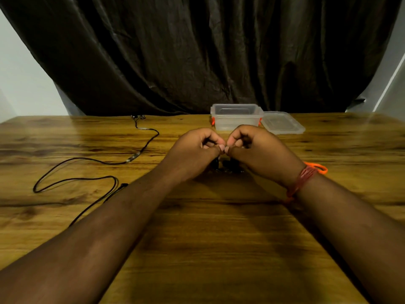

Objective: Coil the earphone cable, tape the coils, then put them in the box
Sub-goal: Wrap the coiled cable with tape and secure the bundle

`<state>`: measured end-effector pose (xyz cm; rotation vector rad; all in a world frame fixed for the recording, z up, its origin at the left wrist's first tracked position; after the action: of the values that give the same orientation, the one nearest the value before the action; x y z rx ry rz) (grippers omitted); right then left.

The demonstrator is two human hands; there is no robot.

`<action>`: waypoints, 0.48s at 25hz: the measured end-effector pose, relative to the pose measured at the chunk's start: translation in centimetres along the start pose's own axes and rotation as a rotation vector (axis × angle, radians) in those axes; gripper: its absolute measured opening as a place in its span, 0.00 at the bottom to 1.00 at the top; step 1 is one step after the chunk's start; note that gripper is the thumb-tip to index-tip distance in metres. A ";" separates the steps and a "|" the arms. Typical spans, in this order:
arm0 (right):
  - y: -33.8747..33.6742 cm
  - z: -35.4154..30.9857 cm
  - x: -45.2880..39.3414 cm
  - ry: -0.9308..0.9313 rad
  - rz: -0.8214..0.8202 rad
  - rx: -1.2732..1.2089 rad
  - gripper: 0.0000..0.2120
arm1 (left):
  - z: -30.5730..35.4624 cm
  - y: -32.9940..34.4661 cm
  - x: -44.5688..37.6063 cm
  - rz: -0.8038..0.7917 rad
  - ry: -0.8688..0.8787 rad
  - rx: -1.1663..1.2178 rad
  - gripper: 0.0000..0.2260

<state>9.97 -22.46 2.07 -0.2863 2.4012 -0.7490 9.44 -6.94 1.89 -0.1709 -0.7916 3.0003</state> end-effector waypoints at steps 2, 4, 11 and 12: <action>0.2 -0.1 0.1 -0.066 0.016 0.114 0.06 | 0.1 0.1 0.2 -0.021 -0.019 -0.011 0.02; 0.4 -0.5 0.2 -0.120 -0.004 0.216 0.08 | -0.1 0.2 0.2 -0.024 -0.044 -0.052 0.02; 1.9 -0.1 0.4 -0.033 -0.054 0.453 0.06 | -0.7 0.5 -0.1 -0.045 -0.026 -0.171 0.06; 2.2 0.0 0.4 -0.025 -0.096 0.476 0.04 | -0.8 0.5 -0.2 -0.055 -0.020 -0.192 0.07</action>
<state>9.60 -20.78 0.60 -0.2117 2.1153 -1.3179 9.75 -7.03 0.93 -0.1217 -1.0687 2.8765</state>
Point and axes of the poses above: each hand's wrist, its own x-axis away from the middle knuckle, its own y-axis out of the palm, z = x × y, the point moved 4 cm from there along -x, towards the middle knuckle, and after that the axes turned 13 degrees about -y, right-handed, at the moved point
